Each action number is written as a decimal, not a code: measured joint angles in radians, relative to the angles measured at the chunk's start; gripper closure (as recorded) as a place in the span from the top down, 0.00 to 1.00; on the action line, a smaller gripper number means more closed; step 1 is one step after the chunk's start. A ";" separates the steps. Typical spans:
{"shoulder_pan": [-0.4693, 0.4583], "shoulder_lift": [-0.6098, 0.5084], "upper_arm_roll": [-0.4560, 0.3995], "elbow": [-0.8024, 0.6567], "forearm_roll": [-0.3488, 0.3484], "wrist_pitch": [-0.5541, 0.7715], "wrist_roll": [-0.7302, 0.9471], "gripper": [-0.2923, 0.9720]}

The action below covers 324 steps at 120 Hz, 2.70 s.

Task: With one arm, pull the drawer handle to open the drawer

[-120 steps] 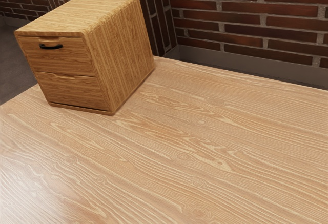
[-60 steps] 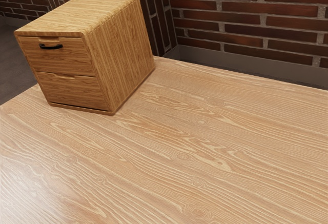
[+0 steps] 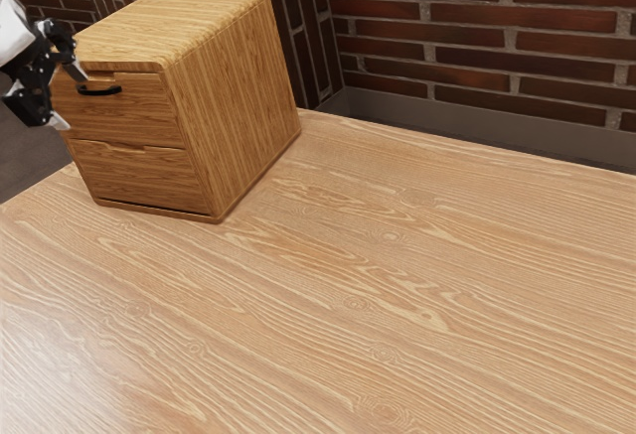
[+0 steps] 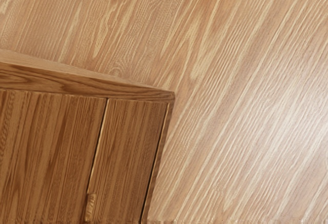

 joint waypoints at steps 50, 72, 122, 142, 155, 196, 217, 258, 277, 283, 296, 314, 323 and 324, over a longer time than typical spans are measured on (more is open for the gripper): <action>-0.362 -0.055 0.424 0.107 -0.003 0.019 0.242 0.77; -0.394 -0.055 0.489 0.119 -0.020 0.034 0.291 0.77; -0.524 -0.051 0.681 0.136 -0.137 0.156 0.294 0.77; -0.531 -0.056 0.703 0.136 -0.139 0.171 0.288 0.77; -0.533 -0.059 0.706 0.134 -0.139 0.176 0.284 0.77; -0.669 -0.110 0.838 0.185 -0.136 0.183 0.273 0.77; -0.681 -0.112 0.856 0.197 -0.137 0.185 0.268 0.77; -0.744 -0.150 0.912 0.267 -0.136 0.186 0.261 0.77; -0.754 -0.168 0.928 0.282 -0.136 0.186 0.259 0.77; -0.764 -0.169 0.941 0.283 -0.136 0.186 0.259 0.77; -0.771 -0.170 0.950 0.282 -0.135 0.186 0.257 0.77; -0.770 -0.176 0.952 0.281 -0.135 0.187 0.256 0.78; -0.770 -0.178 0.953 0.281 -0.135 0.187 0.256 0.77; -0.770 -0.178 0.953 0.281 -0.135 0.187 0.256 0.77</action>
